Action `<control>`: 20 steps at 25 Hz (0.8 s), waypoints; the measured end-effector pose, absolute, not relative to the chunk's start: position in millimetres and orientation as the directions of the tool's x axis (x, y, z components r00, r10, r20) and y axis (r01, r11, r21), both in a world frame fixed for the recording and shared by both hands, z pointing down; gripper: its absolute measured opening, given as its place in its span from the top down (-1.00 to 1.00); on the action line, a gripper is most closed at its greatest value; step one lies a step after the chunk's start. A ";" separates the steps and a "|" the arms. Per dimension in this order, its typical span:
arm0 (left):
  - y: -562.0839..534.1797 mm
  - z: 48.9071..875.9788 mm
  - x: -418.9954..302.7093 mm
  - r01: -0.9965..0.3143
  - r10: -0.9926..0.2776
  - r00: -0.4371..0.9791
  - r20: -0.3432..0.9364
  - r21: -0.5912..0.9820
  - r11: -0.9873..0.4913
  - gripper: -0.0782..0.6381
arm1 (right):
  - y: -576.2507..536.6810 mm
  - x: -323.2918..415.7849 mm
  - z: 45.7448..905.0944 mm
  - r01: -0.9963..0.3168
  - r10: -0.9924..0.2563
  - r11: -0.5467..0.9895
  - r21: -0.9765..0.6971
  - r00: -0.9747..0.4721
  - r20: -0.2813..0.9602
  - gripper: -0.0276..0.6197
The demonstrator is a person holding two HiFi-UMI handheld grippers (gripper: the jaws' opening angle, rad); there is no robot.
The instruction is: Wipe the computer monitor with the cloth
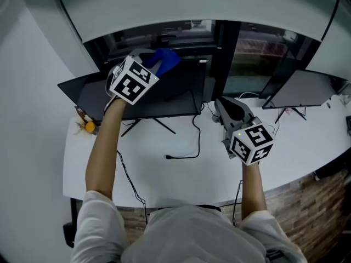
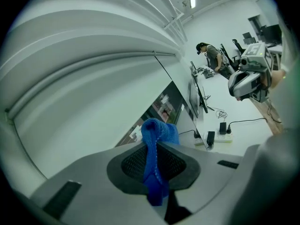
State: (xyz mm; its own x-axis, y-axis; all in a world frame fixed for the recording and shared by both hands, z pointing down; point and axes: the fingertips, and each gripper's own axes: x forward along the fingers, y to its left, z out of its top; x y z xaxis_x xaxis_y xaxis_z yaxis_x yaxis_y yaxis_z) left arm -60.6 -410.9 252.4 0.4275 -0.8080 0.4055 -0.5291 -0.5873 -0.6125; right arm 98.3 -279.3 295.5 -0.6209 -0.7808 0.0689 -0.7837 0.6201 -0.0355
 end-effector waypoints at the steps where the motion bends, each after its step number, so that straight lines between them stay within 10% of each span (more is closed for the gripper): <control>1: -410.2 252.3 -71.0 -0.536 -0.812 0.423 0.403 -0.611 -0.582 0.61 | -277.9 89.2 293.8 -0.779 -0.776 0.626 -0.031 -0.627 0.068 0.87; 20: -386.0 256.5 -270.0 -0.671 -0.872 0.318 0.372 -0.561 -0.484 0.61 | -245.4 -50.3 294.3 -0.778 -0.772 0.626 -0.054 -0.629 0.092 0.87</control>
